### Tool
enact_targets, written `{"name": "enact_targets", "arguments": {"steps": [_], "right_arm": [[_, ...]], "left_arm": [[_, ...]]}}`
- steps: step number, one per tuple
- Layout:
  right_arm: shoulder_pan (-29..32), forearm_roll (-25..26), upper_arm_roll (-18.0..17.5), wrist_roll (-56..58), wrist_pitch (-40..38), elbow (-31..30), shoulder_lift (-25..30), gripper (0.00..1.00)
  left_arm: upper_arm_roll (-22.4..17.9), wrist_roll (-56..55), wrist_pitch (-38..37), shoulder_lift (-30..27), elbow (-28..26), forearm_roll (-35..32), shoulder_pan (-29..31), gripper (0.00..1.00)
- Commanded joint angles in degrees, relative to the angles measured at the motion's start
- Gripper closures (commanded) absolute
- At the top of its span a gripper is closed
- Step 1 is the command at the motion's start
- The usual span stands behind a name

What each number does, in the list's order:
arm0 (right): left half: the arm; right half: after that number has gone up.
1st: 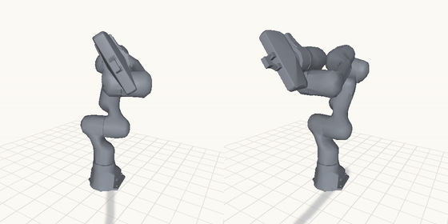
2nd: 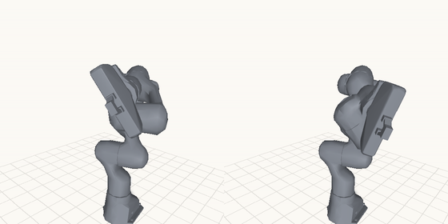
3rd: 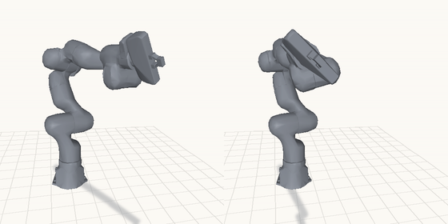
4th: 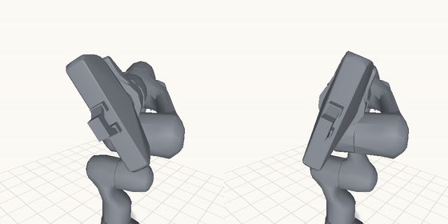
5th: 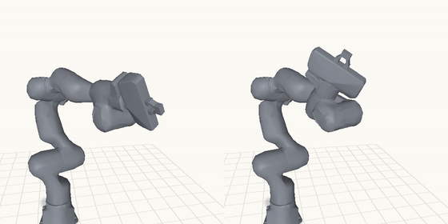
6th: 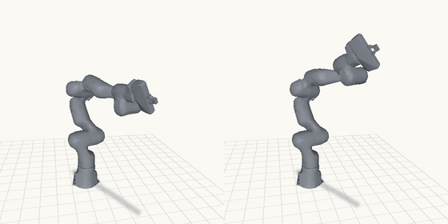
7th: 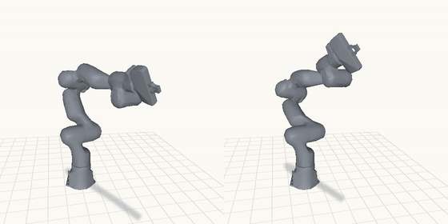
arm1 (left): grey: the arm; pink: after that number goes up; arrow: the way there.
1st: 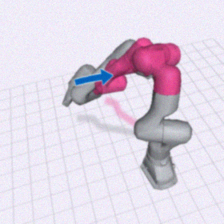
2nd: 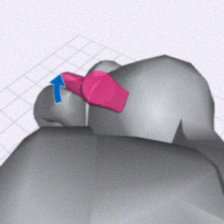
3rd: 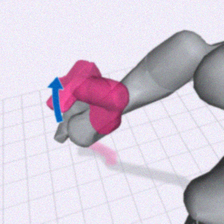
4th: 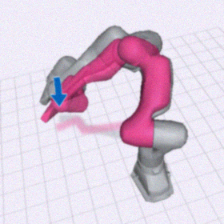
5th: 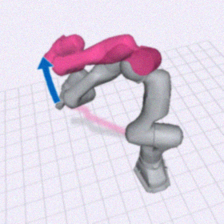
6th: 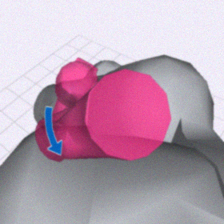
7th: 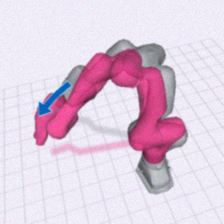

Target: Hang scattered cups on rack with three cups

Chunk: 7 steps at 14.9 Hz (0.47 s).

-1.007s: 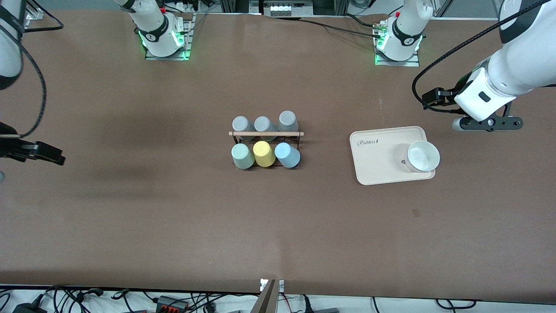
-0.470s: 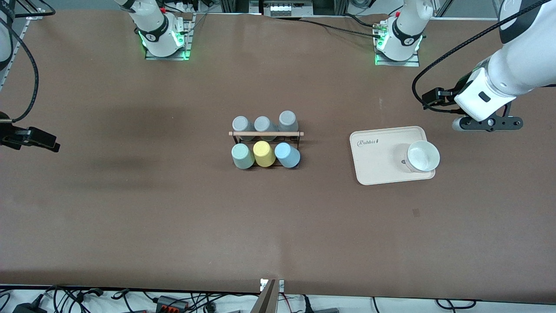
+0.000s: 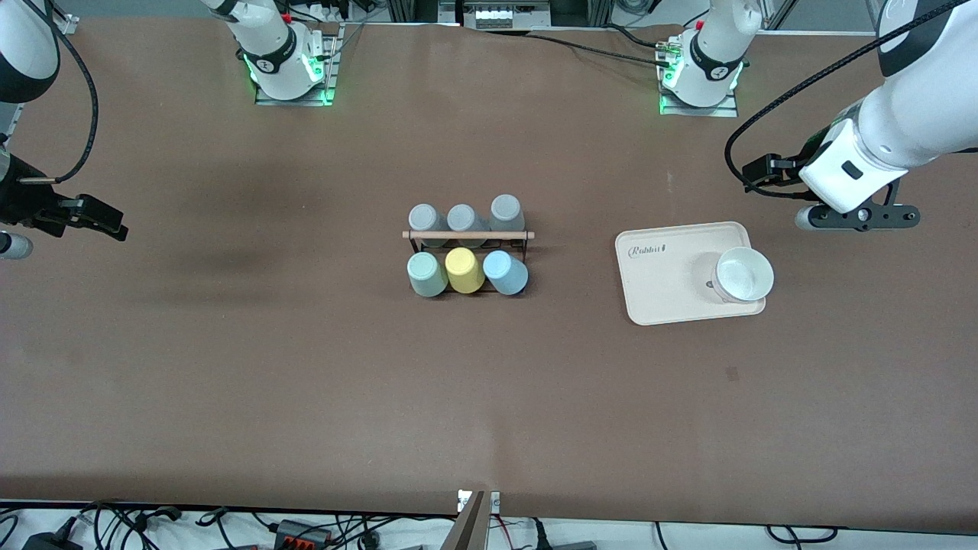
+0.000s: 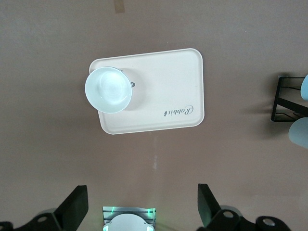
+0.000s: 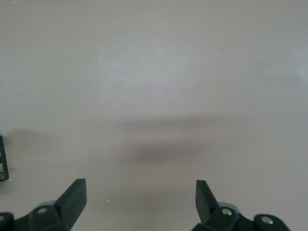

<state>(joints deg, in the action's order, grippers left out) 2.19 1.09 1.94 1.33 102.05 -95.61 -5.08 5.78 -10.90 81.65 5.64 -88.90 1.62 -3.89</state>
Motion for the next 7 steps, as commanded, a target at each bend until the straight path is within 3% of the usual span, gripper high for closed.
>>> {"name": "enact_targets", "arguments": {"steps": [1, 7], "right_arm": [[0.36, -0.39, -0.54, 1.31, 0.87, -1.25, 0.94, 0.0], [0.36, -0.74, -0.63, 2.19, 0.86, -0.54, 0.94, 0.0]], "left_arm": [[-0.77, 1.14, -0.53, -0.98, -0.57, 0.84, -0.42, 0.0], [-0.77, 1.14, -0.97, -0.98, -0.57, 0.93, -0.42, 0.0]]}}
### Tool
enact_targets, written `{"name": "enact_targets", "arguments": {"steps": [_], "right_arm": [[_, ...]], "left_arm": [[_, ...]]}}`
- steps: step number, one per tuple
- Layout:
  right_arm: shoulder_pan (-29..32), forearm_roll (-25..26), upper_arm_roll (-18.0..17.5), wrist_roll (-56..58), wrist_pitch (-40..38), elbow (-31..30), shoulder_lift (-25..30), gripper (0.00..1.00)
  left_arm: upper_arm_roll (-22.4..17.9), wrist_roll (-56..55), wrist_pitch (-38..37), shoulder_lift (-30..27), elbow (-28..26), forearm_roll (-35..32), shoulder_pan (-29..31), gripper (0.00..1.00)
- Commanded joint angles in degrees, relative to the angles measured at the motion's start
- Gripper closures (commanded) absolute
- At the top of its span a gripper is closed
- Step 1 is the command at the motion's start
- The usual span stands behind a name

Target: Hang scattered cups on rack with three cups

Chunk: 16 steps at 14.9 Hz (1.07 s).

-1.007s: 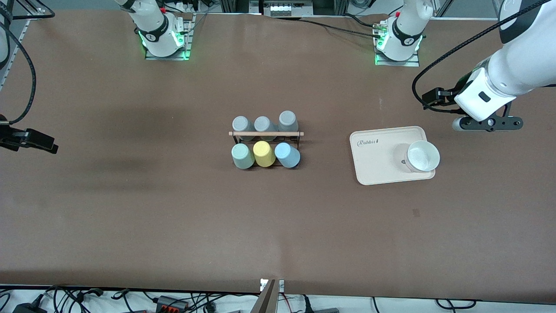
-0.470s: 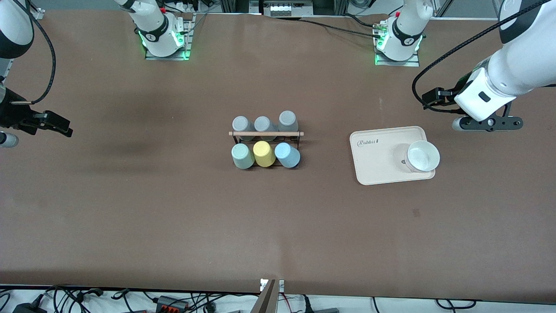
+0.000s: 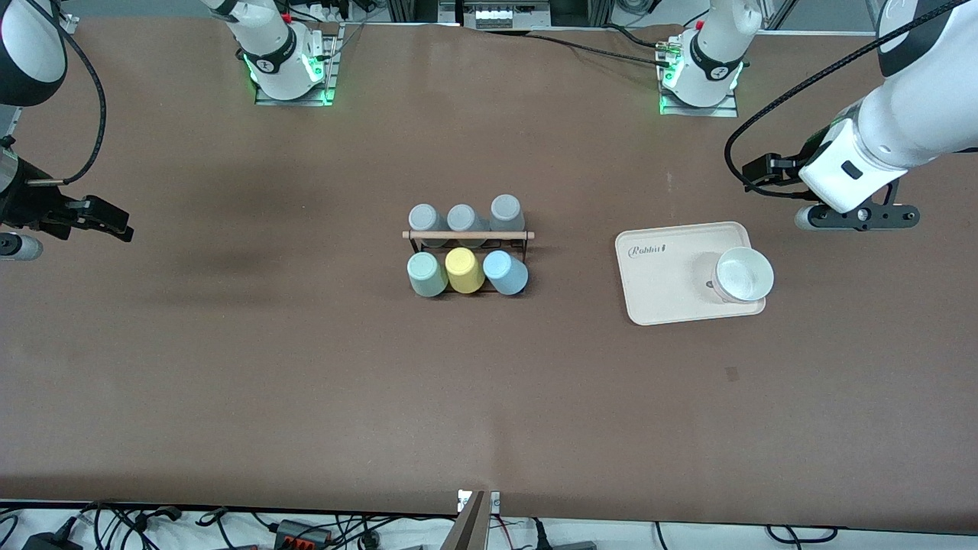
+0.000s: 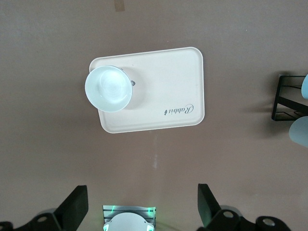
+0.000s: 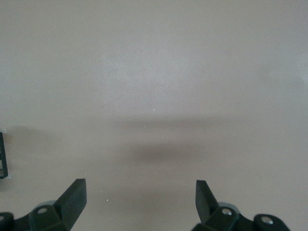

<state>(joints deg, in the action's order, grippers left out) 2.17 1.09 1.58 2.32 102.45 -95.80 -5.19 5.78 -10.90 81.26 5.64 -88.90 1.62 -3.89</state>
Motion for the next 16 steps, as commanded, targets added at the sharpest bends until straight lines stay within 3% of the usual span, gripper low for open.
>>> {"name": "enact_targets", "arguments": {"steps": [1, 16], "right_arm": [[0.38, -0.74, -0.17, 1.02, 0.47, 0.08, 1.06, 0.0], [0.12, -0.74, -0.52, 0.49, -0.32, -0.09, 1.32, 0.0]], "left_arm": [[-0.77, 1.14, -0.66, -0.98, -0.57, 0.93, -0.42, 0.0], [-0.77, 1.14, -1.1, -0.98, -0.57, 0.93, -0.42, 0.0]]}}
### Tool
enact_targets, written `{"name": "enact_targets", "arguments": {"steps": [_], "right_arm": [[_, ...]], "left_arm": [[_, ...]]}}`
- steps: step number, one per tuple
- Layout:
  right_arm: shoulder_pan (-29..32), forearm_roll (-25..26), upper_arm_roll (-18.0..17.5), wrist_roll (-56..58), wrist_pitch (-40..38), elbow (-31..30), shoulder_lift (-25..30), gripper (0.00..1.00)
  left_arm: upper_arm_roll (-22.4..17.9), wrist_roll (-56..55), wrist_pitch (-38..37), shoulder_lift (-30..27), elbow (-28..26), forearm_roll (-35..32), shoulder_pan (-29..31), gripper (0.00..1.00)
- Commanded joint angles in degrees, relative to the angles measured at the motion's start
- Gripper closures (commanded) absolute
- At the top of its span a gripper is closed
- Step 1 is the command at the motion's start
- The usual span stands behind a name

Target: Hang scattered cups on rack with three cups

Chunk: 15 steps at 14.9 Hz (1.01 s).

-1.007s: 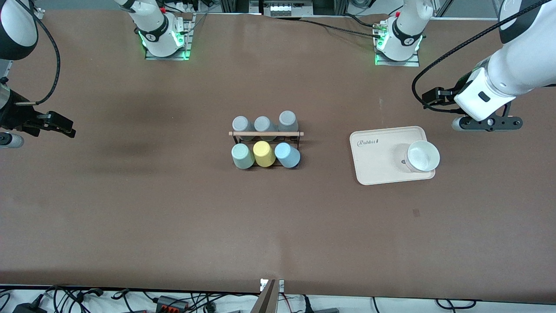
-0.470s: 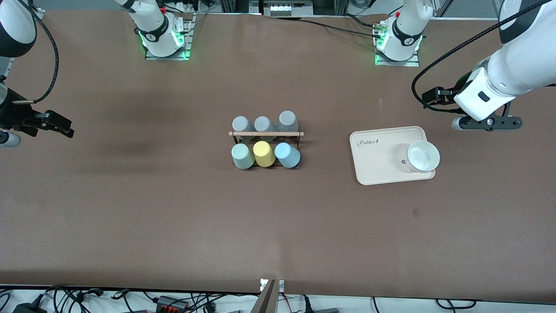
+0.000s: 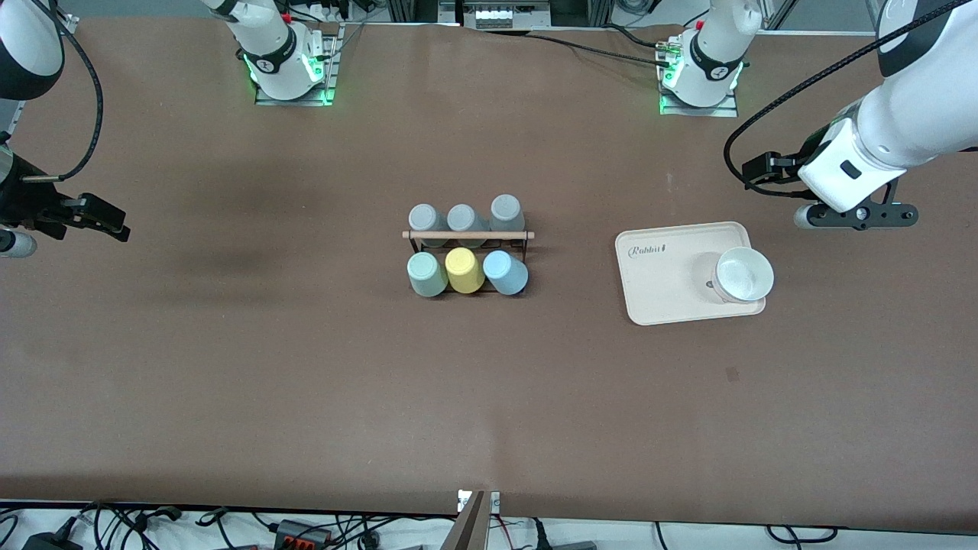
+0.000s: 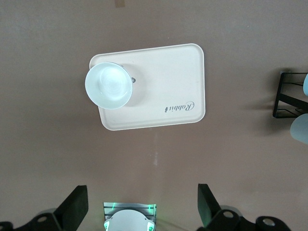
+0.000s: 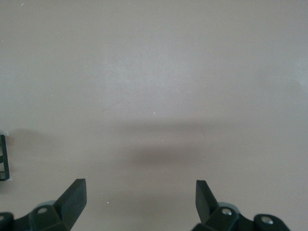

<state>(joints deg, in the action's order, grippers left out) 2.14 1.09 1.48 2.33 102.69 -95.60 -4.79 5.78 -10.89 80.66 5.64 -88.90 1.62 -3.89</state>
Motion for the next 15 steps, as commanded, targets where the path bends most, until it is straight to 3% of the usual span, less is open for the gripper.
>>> {"name": "enact_targets", "arguments": {"steps": [1, 15], "right_arm": [[0.15, -0.74, -0.43, 0.57, -0.64, -0.29, 0.92, 0.0], [0.15, -0.74, -0.34, 0.49, -2.4, -0.29, 1.62, 0.0]], "left_arm": [[-0.77, 1.14, -0.59, -0.99, -0.57, 0.93, -0.42, 0.0], [-0.77, 1.14, -0.59, -0.99, -0.57, 0.93, -0.42, 0.0]]}}
